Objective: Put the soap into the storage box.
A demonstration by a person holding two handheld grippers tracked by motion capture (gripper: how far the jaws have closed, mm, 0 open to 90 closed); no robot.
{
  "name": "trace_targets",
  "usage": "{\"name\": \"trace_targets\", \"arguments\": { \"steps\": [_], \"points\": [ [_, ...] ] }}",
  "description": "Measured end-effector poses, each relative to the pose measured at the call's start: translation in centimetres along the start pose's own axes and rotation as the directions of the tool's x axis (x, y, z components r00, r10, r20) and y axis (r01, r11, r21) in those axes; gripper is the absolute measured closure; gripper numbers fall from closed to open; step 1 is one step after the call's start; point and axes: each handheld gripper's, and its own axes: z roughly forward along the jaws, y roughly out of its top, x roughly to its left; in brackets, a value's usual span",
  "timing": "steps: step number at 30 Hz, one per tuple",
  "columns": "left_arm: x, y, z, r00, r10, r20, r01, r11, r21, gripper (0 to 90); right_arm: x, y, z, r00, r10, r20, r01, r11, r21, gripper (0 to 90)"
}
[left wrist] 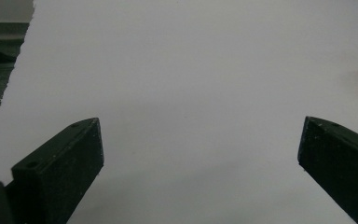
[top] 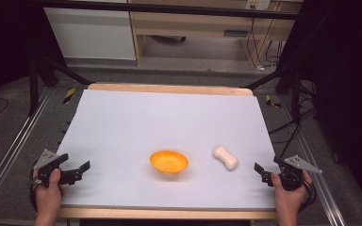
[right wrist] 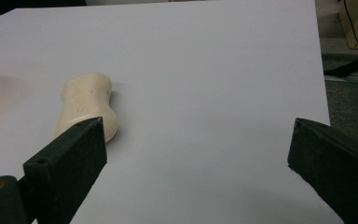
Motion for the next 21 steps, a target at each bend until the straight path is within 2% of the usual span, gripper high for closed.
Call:
{"name": "trace_targets", "arguments": {
  "steps": [2,5,8,10,11,14,15,16,17,18,19,21],
  "points": [
    [0.0,0.0,0.0,1.0,-0.002,0.0,0.002,1.0,-0.003,0.0,0.1,0.0,0.0,1.0,-0.005,-0.002,0.005,1.0,0.006,5.1],
    [0.0,0.0,0.0,1.0,0.0,-0.002,0.0,1.0,-0.005,0.0,0.3,0.2,0.3,0.9993,-0.037,-0.005,0.037,0.999,0.036,7.2],
    [0.0,0.0,0.0,1.0,0.0,0.0,0.0,1.0,-0.005,0.0,0.9,0.7,0.3,0.9966,-0.081,0.013,0.08,0.995,0.063,10.5],
    [0.0,0.0,0.0,1.0,-0.001,0.0,0.001,1.0,-0.005,0.0,1.1,1.2,0.3,0.9954,-0.096,0.005,0.095,0.993,0.067,13.8],
    [0.0,0.0,0.0,1.0,0.0,0.0,0.0,1.0,-0.003,0.0,1.2,1.4,0.2,0.9951,-0.099,-0.002,0.099,0.992,0.074,18.3],
    [0.0,0.0,0.0,1.0,0.006,-0.005,-0.006,1.0,-0.004,0.0,1.5,2.1,0.3,0.9893,-0.144,-0.024,0.146,0.983,0.109,24.7],
    [0.0,0.0,0.0,1.0,0.005,-0.007,-0.005,1.0,-0.004,0.0,1.9,2.5,0.5,0.9838,-0.172,-0.05,0.178,0.974,0.14,24.8],
    [0.0,0.0,0.0,1.0,0.005,-0.007,-0.005,1.0,-0.004,0.0,1.9,2.5,0.5,0.9838,-0.172,-0.05,0.178,0.974,0.14,24.8],
    [0.0,0.0,0.0,1.0,0.003,-0.007,-0.003,1.0,-0.004,0.0,2.0,2.7,0.8,0.9807,-0.187,-0.057,0.194,0.967,0.163,24.8],
    [-0.1,0.0,0.0,1.0,0.001,-0.005,-0.001,1.0,-0.002,0.0,2.5,2.9,1.2,0.9734,-0.221,-0.059,0.229,0.948,0.219,25.4],
    [-0.1,0.0,0.0,1.0,0.001,-0.005,-0.001,1.0,-0.002,0.0,2.5,2.9,1.2,0.9734,-0.221,-0.059,0.229,0.948,0.219,25.4],
    [-0.1,0.0,0.0,1.0,0.002,-0.003,-0.002,1.0,-0.003,0.0,3.0,3.2,1.6,0.9646,-0.258,-0.052,0.263,0.927,0.269,25.6]
  ]
}}
